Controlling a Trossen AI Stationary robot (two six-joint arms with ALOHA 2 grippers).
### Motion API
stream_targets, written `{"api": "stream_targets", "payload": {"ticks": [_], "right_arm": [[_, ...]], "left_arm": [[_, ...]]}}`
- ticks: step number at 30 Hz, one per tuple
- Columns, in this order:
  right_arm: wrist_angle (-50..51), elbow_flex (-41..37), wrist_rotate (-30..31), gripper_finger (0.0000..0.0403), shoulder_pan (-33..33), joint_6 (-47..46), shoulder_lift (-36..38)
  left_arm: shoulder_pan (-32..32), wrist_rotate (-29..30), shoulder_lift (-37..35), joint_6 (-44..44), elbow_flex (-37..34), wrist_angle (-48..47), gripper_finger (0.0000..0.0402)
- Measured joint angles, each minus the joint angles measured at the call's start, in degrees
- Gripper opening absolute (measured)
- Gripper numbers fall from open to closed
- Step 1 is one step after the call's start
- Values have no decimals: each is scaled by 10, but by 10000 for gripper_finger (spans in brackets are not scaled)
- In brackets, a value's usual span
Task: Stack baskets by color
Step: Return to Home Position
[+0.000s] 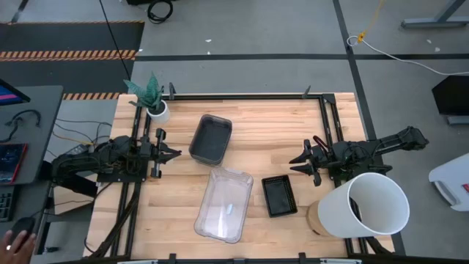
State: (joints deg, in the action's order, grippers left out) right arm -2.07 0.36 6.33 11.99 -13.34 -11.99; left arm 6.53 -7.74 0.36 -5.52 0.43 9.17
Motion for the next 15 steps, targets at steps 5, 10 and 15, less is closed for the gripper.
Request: {"api": "stream_targets", "payload": {"ticks": [5,10,15], "right_arm": [[0,0,0,118,0,0,0],[0,0,0,118,0,0,0],[0,0,0,118,0,0,0]], "left_arm": [[0,0,0,0,0,0,30],[0,0,0,0,0,0,34],[0,0,0,0,0,0,27]]}}
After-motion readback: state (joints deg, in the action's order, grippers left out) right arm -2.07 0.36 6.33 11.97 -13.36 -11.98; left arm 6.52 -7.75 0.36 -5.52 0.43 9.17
